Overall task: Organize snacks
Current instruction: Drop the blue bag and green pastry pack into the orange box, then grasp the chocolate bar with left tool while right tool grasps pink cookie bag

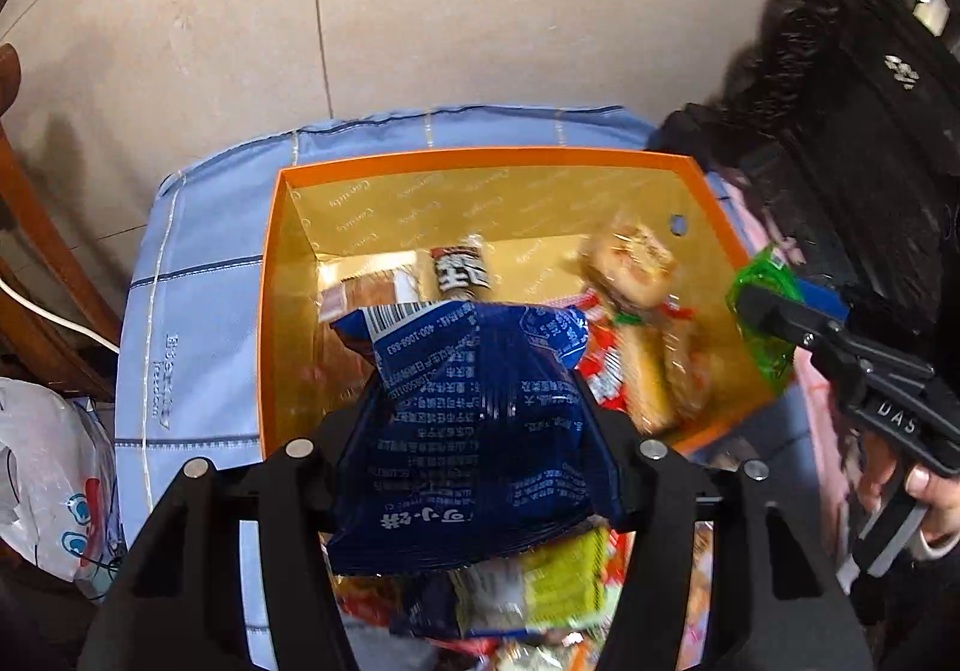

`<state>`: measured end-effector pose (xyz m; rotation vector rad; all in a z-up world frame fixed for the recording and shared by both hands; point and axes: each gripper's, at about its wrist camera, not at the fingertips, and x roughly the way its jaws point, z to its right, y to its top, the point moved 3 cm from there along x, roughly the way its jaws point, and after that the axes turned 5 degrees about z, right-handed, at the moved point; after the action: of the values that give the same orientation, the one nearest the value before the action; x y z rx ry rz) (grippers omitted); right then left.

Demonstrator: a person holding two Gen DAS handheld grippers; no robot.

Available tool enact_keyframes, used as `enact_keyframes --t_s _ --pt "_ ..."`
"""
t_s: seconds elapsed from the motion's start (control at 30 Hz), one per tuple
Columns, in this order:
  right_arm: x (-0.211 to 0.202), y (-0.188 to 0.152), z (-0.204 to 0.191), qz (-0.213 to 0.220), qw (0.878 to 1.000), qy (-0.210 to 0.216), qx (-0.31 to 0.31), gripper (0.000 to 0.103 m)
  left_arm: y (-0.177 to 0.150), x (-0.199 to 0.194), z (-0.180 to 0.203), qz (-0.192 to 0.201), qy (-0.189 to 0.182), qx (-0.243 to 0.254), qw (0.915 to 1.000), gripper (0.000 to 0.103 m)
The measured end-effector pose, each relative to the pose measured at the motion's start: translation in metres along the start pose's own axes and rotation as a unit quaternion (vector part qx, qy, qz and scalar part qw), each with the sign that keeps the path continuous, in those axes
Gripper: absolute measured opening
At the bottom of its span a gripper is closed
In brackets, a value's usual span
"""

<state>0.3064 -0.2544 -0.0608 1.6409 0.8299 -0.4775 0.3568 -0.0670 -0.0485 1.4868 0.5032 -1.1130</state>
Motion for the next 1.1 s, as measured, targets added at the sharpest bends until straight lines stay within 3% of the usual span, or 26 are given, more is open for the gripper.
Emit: enact_keyframes --t_s 0.1,0.13,0.17,0.2,0.23,0.47,0.73,0.97,1.1 --pt "0.017 0.0 0.006 -0.009 1.0 -0.016 0.011 0.038 0.004 0.019 -0.004 -0.011 0.014 -0.004 0.9998 0.059" --pt "0.022 0.0 0.008 -0.009 1.0 -0.022 0.017 0.05 0.007 0.025 -0.005 -0.011 0.024 -0.007 0.9996 0.067" --pt "0.023 0.001 0.012 0.001 0.999 -0.036 0.024 0.069 0.009 0.029 -0.007 -0.011 0.03 -0.01 0.9994 0.075" --pt "0.023 0.002 0.014 0.011 0.999 -0.044 0.028 0.075 0.011 0.031 -0.01 -0.008 0.044 -0.019 0.9988 0.093" --pt "0.022 0.002 0.015 0.017 0.998 -0.045 0.03 0.076 0.013 0.033 -0.014 -0.005 0.055 -0.026 0.9981 0.097" --pt "0.017 -0.011 0.018 0.006 0.998 -0.037 0.049 0.08 0.009 0.034 -0.027 -0.009 0.086 -0.034 0.9957 0.097" --pt "-0.011 -0.042 0.009 -0.017 0.998 -0.033 0.059 0.085 -0.021 0.01 -0.032 -0.019 0.1 -0.028 0.9944 0.097" --pt "-0.052 -0.08 -0.003 -0.03 0.997 -0.037 0.055 0.09 -0.08 -0.02 -0.033 -0.036 0.096 -0.021 0.9945 0.097" --pt "-0.068 -0.108 -0.003 -0.045 0.996 -0.042 0.068 0.09 -0.139 -0.025 -0.034 -0.072 0.103 0.001 0.9921 0.097"
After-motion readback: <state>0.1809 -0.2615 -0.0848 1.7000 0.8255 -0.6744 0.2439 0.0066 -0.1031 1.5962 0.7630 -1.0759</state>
